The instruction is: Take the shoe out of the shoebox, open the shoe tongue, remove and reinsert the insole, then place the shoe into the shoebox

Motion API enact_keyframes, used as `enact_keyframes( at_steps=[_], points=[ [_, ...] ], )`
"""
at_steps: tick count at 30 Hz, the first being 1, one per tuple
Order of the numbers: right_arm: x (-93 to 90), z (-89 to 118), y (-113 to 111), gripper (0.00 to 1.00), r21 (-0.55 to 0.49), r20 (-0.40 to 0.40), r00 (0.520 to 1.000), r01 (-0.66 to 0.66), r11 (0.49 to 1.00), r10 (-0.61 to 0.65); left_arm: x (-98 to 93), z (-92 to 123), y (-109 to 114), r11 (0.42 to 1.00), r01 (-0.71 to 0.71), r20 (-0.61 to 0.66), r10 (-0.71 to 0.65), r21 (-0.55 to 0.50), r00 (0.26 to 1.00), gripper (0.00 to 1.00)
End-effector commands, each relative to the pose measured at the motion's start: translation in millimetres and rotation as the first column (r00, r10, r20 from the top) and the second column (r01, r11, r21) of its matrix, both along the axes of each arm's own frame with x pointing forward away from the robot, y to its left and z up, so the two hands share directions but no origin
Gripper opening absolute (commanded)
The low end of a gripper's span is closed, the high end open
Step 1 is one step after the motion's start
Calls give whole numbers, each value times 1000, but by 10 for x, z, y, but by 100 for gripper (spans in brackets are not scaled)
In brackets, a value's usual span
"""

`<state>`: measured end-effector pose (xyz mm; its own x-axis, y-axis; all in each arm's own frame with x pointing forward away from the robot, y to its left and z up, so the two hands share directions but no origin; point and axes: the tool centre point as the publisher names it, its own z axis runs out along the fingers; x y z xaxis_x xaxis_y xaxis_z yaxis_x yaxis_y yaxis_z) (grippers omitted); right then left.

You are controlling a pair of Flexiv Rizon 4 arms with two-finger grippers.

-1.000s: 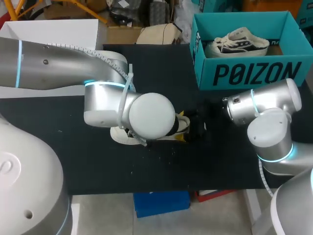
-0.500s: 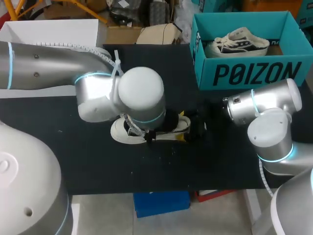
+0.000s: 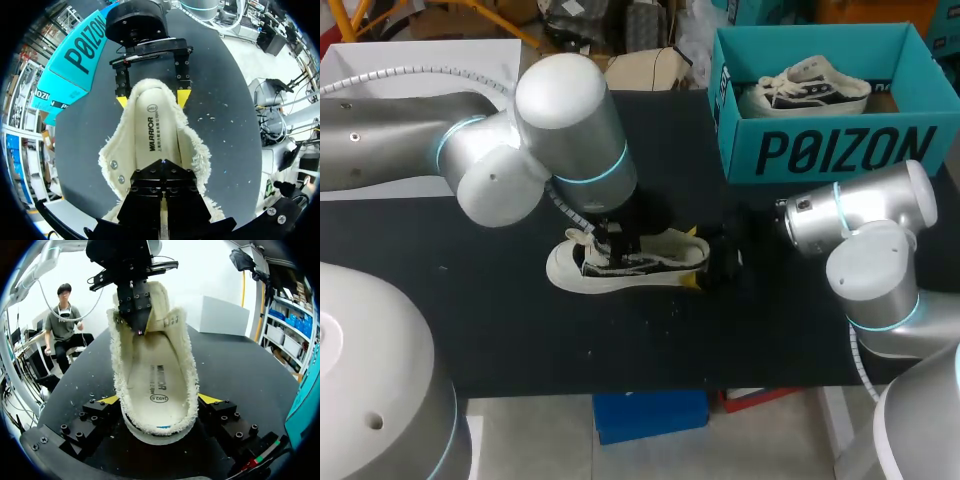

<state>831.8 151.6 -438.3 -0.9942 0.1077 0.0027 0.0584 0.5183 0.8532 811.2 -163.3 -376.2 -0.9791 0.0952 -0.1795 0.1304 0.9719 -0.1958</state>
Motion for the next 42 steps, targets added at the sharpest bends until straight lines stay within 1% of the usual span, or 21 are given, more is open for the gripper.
enact_keyframes(
  at_steps=[1, 10, 14, 17, 20, 21, 24, 25, 27, 28, 29, 36, 39, 42],
  points=[
    [18, -22, -15, 0, -1, -1, 1000, 1, 1000, -1, -9, 66, 51, 999, 11, -10, -11, -46, 1000, 0],
    [18, -22, -15, 0, -1, -1, 1000, 1, 1000, -1, -2, 173, 63, 994, 13, -45, -17, -107, 999, 0],
    [18, -22, -15, 0, -1, -1, 1000, 1, 1000, -1, 8, 244, 56, 993, 30, -71, -38, -112, 997, 0],
    [18, -22, -15, 0, -1, -1, 1000, 1, 1000, -1, 34, 277, 28, 991, 68, -155, -85, -112, 984, 0],
    [18, -22, -15, 0, -1, -1, 1000, 1, 1000, -1, 69, 291, -14, 988, 97, -264, -126, -119, 956, 0],
    [18, -22, -15, 0, -1, -1, 1000, 1, 1000, -1, 85, 296, -32, 992, 100, -303, -120, -81, 945, 0],
    [18, -22, -15, 0, -1, -1, 1000, 1, 1000, -1, 106, 328, -75, 993, 111, -365, -122, -51, 923, 0],
    [18, -22, -15, 0, -1, -1, 1000, 1, 1000, -1, 112, 340, -92, 991, 125, -379, -137, -57, 915, 0],
    [18, -22, -15, 0, -1, -1, 1000, 1, 1000, -1, 116, 369, -117, 991, 128, -401, -128, -26, 907, 0],
    [18, -22, -15, 0, -1, -1, 1000, 1, 1000, -1, 119, 370, -131, 990, 134, -418, -136, -32, 898, 0],
    [18, -22, -15, 0, -1, -1, 1000, 1, 1000, -1, 118, 376, -139, 990, 136, -423, -140, -40, 895, 0],
    [18, -22, -15, 0, -1, -1, 1000, 1, 1000, -1, 83, 375, -199, 992, 127, -443, -111, 8, 890, 0],
    [18, -22, -15, 0, -1, -1, 1000, 1, 1000, -1, 42, 369, -206, 992, 126, -453, -105, 16, 885, 0],
    [18, -22, -15, 0, -1, -1, 1000, 1, 1000, -1, 42, 369, -206, 992, 126, -453, -105, 16, 885, 0]
  ],
)
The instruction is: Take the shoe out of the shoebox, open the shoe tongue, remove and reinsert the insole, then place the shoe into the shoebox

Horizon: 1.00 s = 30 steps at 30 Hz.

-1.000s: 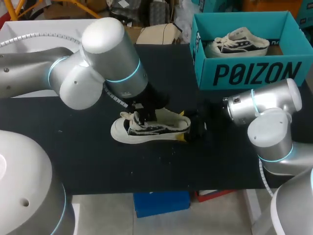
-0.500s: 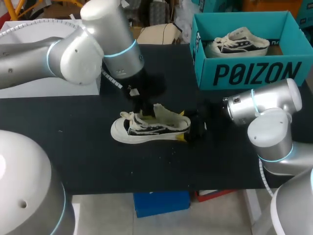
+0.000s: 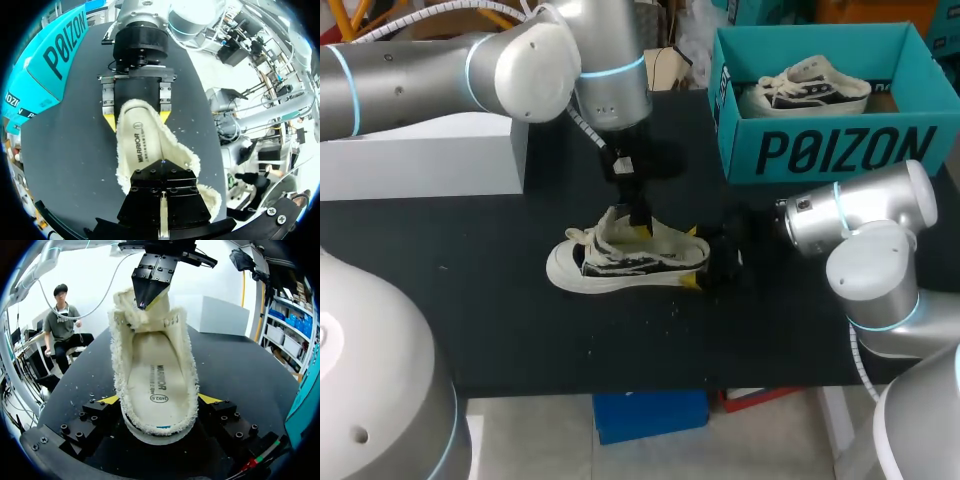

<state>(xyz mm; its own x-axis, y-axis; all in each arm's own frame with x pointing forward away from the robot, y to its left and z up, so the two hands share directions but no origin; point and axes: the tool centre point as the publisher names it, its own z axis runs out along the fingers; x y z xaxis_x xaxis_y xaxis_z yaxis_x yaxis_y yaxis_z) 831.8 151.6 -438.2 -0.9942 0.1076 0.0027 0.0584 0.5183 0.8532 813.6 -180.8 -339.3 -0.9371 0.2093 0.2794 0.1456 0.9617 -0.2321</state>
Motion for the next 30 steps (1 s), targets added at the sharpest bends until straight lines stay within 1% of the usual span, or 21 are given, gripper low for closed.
enact_keyframes(
  at_steps=[1, 9, 10, 11, 18, 20, 27, 30],
  points=[
    [17, -22, -14, 0, -1, -1, 1000, 1, 1000, -1, 18, -1, -31, 1000, 5, -2, -5, 15, 1000, 0],
    [17, -22, -14, 0, -1, -1, 1000, 1, 1000, -1, 18, -1, -31, 1000, 5, -2, -5, 15, 1000, 0],
    [17, -22, -14, 0, -1, -1, 1000, 1, 1000, -1, 13, -16, -35, 999, 16, 1, -16, 38, 1000, 0],
    [17, -22, -14, 0, -1, -1, 1000, 1, 1000, -1, 13, -25, -33, 999, 14, -7, -14, 31, 1000, 0],
    [17, -22, -14, 0, -1, -1, 1000, 1, 1000, -1, 28, -52, 28, 999, 1, -27, 1, 50, 1000, 0],
    [17, -22, -14, 0, -1, -1, 1000, 1, 1000, -1, 17, -87, 20, 997, 4, -25, -2, 76, 1000, 0],
    [17, -22, -14, 0, -1, -1, 1000, 1, 1000, -1, 32, -265, 12, 995, 4, -49, 1, 96, 999, 0],
    [17, -22, -14, 0, -1, -1, 1000, 1, 1000, -1, 34, -345, -9, 993, 4, -52, 2, 121, 999, 0]
  ],
)
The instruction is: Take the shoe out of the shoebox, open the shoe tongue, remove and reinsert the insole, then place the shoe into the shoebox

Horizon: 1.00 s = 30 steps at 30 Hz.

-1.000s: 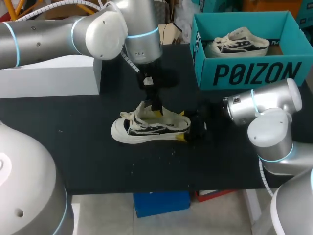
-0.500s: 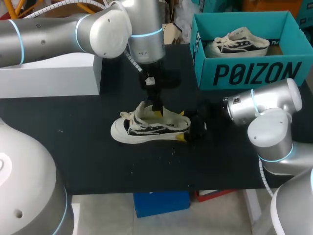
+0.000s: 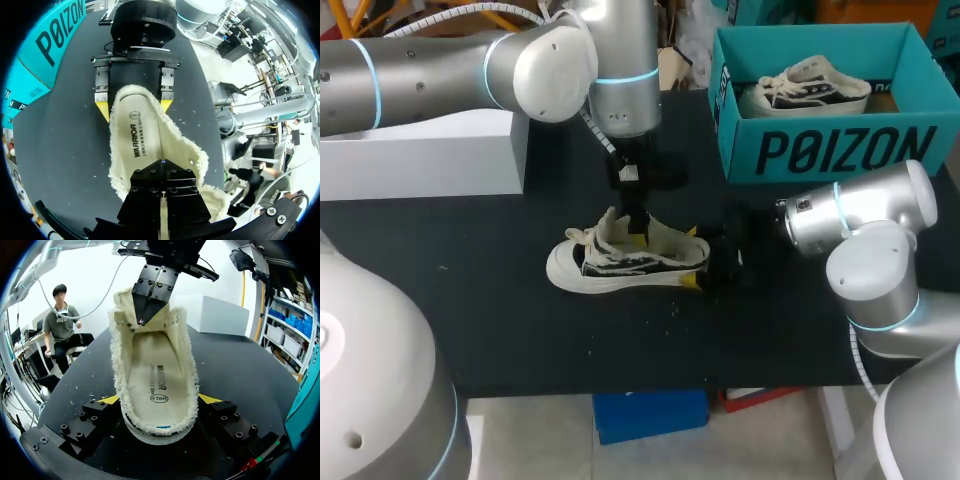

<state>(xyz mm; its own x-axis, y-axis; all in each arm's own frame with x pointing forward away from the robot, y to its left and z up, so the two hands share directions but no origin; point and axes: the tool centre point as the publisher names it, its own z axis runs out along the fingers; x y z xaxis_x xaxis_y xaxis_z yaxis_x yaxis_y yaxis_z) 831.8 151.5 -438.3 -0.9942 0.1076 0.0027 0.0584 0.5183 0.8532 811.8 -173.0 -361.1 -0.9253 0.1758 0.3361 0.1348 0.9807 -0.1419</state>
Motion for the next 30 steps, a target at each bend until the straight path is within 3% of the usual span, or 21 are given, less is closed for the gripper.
enact_keyframes(
  at_steps=[1, 18, 30],
  points=[
    [17, -22, -14, 0, 0, -1, 1000, 1, 1000, -1, 50, -151, -94, 1000, 6, -19, -5, 21, 1000, 0],
    [17, -22, -14, 0, 0, -1, 1000, 1, 1000, -1, -157, -452, -134, 995, -23, -31, 26, 93, 999, 0],
    [17, -22, -14, 0, 0, -1, 1000, 1, 1000, -1, -232, -602, -98, 996, -52, -39, 55, 77, 998, 0]
  ],
)
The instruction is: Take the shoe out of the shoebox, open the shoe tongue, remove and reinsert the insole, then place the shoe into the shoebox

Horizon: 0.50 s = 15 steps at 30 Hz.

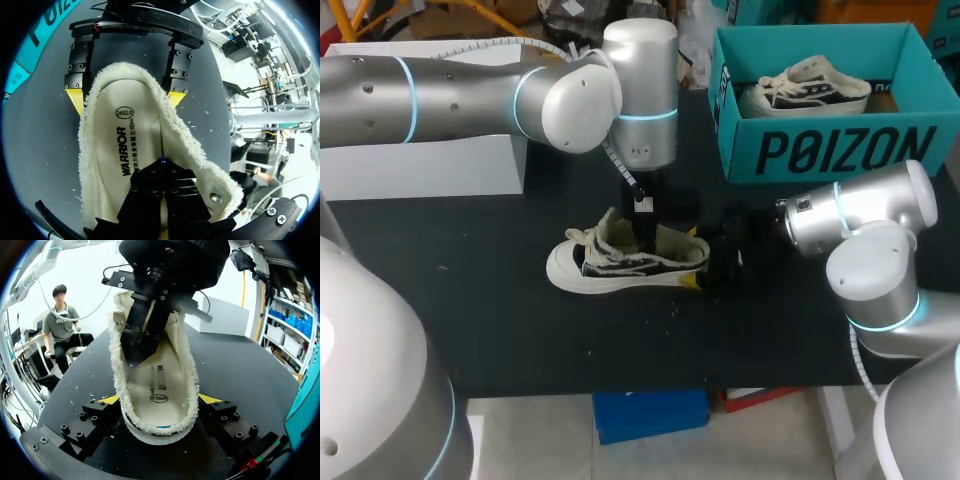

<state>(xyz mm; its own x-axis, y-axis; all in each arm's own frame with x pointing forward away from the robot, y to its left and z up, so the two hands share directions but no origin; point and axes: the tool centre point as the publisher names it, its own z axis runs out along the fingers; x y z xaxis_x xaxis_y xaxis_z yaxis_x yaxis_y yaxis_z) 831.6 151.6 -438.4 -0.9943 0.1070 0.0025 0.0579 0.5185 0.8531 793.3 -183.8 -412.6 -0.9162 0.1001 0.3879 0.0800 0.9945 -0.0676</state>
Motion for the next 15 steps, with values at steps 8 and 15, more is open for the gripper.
enact_keyframes(
  at_steps=[8, 15],
  points=[
    [20, -21, -14, 0, 0, -1, 1000, 2, 1000, -2, -10, -82, 19, 1000, -15, 39, 15, 2, 999, 0],
    [20, -21, -14, 0, 0, -1, 1000, 2, 1000, -2, -4, -84, 20, 1000, -19, 61, 19, -4, 998, 27]
  ],
)
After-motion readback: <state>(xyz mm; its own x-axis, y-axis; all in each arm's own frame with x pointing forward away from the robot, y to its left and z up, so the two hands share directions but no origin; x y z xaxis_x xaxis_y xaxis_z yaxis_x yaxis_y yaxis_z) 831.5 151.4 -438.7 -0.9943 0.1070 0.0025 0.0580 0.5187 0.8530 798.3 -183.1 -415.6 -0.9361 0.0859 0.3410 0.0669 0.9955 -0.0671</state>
